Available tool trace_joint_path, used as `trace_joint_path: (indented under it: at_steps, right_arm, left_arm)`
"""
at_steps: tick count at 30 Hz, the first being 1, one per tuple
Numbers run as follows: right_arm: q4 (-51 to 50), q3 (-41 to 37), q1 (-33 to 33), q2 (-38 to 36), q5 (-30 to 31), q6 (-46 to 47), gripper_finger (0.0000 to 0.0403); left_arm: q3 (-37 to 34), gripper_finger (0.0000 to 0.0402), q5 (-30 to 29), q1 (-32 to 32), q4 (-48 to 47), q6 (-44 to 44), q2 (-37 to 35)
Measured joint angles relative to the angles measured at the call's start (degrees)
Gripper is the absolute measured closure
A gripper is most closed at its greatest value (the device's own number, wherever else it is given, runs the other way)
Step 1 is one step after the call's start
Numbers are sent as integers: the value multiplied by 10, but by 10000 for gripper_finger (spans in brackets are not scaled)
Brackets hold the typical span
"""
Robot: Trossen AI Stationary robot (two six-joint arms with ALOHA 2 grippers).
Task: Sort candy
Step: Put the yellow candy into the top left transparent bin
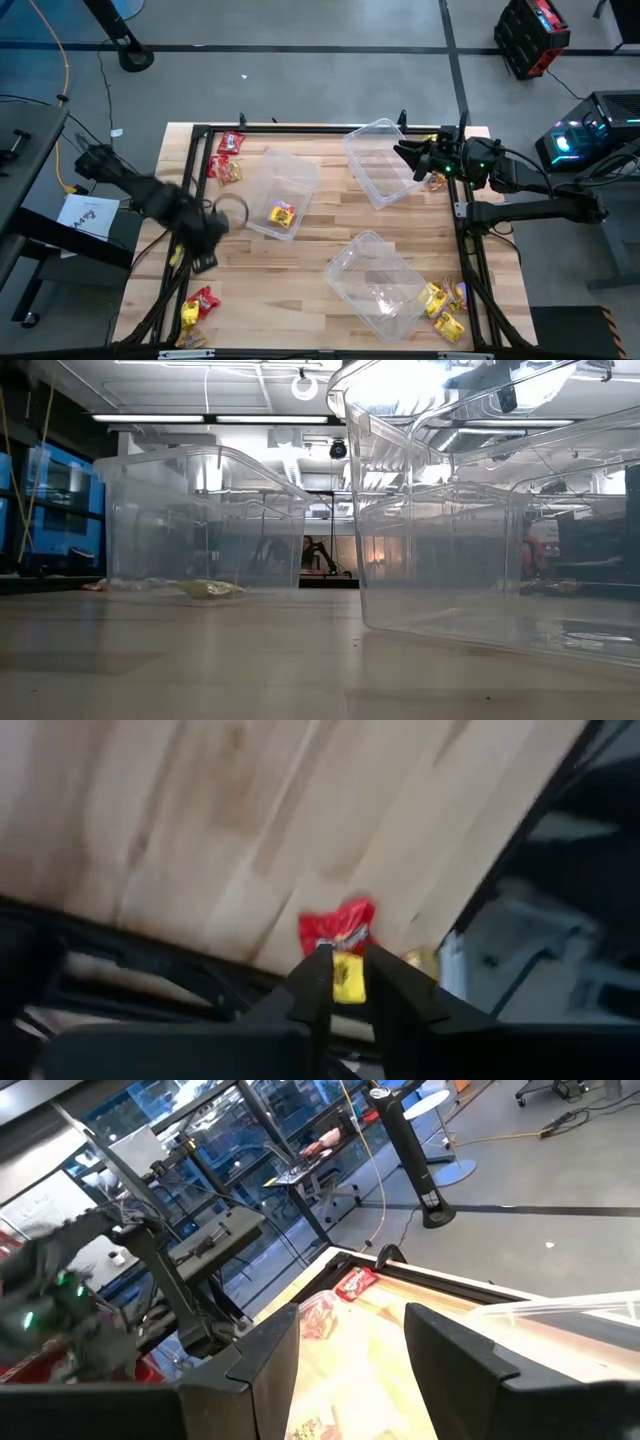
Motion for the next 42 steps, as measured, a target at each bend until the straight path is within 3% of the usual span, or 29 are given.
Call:
trace_joint_path:
  at_steps: [3,7,14,20,25,29,36,39,42]
  right_arm:
    - [0,0,0,0,0,-1,226]
    - [0,0,0,0,0,-5,226]
    - [0,0,0,0,0,-17,226]
    - [0,0,0,0,0,-12,226]
    - [0,0,0,0,0,-12,226]
    - [0,0,0,0,0,-11,226]
    - [0,0,0,0,0,-11,226]
    - [0,0,0,0,0,-11,226]
    - [0,0,0,0,0,-11,226]
  left_arm:
    - [-46,307,42,-61,54,-55,40]
    - [-112,256,149,-118,179,-108,97]
    - [-194,204,240,-149,272,-141,197]
    - [-216,200,285,-149,315,-120,249]
    - [-224,200,282,-149,407,-135,267]
    - [-224,200,274,-159,408,-145,290]
    - [-224,232,275,-177,409,-154,310]
    - [-224,288,283,-177,408,-145,304]
    - [-214,373,288,-170,397,-141,277]
